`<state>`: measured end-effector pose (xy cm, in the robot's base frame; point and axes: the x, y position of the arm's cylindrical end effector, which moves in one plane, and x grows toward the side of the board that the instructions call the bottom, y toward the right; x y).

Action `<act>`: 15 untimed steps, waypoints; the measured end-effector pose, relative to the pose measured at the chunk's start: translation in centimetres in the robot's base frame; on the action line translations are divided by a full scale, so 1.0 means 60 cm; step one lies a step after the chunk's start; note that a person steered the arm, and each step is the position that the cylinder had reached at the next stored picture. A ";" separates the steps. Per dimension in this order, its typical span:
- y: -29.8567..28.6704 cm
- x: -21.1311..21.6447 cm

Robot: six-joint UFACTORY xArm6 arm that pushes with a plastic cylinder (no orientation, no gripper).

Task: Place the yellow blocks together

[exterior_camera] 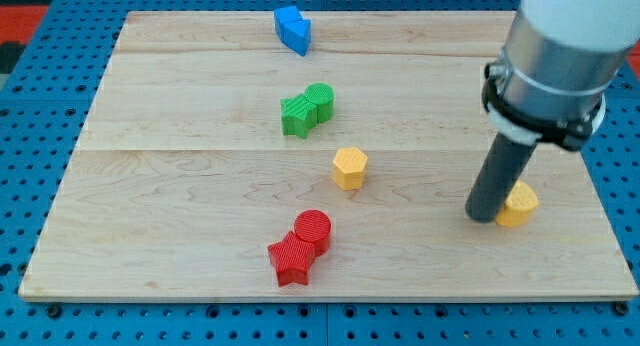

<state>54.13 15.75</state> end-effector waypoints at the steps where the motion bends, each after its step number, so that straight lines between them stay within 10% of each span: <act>1: 0.007 -0.092; 3: 0.189 -0.075; 9: 0.053 -0.022; 10: 0.088 -0.123; 15: -0.344 -0.147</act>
<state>45.32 -4.89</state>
